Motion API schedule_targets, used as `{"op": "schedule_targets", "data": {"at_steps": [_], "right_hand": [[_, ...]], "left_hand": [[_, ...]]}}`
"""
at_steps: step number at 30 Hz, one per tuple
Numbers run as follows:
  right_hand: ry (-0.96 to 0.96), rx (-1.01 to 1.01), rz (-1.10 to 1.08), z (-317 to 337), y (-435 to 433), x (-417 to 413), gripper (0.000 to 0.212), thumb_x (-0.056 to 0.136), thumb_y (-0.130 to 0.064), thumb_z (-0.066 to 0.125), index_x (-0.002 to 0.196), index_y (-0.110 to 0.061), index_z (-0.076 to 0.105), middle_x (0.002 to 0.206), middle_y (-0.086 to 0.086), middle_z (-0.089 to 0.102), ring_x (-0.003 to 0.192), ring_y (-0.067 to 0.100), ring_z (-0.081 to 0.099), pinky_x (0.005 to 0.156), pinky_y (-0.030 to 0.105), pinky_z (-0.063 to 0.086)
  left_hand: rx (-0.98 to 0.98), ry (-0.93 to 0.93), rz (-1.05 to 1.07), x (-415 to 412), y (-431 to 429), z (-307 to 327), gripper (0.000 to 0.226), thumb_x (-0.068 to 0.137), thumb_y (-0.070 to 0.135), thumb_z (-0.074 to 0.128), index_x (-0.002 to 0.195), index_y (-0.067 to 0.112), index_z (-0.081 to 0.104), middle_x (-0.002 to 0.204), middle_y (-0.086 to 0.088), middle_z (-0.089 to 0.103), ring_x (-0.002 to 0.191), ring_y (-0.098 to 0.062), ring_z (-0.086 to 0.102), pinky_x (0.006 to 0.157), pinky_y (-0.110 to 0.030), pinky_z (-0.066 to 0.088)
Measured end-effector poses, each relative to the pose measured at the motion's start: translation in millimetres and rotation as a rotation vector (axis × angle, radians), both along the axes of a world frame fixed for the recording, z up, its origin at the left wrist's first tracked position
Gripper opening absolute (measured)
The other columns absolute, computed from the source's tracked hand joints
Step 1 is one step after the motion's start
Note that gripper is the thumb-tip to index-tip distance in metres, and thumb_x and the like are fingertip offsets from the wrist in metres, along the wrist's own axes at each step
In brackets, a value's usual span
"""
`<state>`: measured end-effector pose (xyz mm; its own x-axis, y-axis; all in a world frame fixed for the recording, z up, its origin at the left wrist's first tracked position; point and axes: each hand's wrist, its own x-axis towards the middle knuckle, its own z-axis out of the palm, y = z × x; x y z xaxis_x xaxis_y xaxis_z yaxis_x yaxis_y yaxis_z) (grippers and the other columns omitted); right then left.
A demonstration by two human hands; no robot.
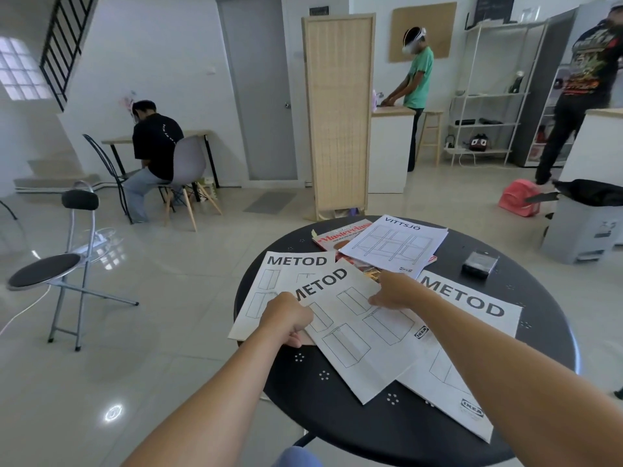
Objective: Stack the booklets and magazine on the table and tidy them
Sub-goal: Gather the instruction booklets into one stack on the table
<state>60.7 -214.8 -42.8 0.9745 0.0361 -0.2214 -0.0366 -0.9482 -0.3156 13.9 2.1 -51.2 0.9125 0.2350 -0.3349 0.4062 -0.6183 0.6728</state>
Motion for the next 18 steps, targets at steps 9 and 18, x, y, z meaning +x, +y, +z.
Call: {"op": "schedule_targets", "data": {"at_steps": [9,18], "right_hand": [[-0.057,0.416,-0.081,11.8,-1.0,5.2,0.019,0.091,-0.009,0.050,0.105,-0.016,0.059,0.096,0.005,0.063,0.085,0.022,0.062,0.070,0.036,0.057],[-0.165,0.888,-0.254,31.7,18.4,12.9,0.012,0.091,-0.012,0.057,0.085,-0.023,0.058,0.084,-0.001,0.068,0.072,0.018,0.067,0.051,0.027,0.050]], "left_hand": [[-0.312,-0.069,-0.040,-0.3,2.8,-5.8,0.015,0.085,0.011,0.068,0.099,0.013,0.062,0.092,-0.005,0.072,0.074,-0.018,0.069,0.055,-0.028,0.055],[-0.211,-0.434,0.069,17.9,20.5,4.9,0.016,0.087,0.011,0.069,0.098,0.020,0.061,0.096,0.004,0.069,0.078,-0.011,0.063,0.054,-0.022,0.044]]}}
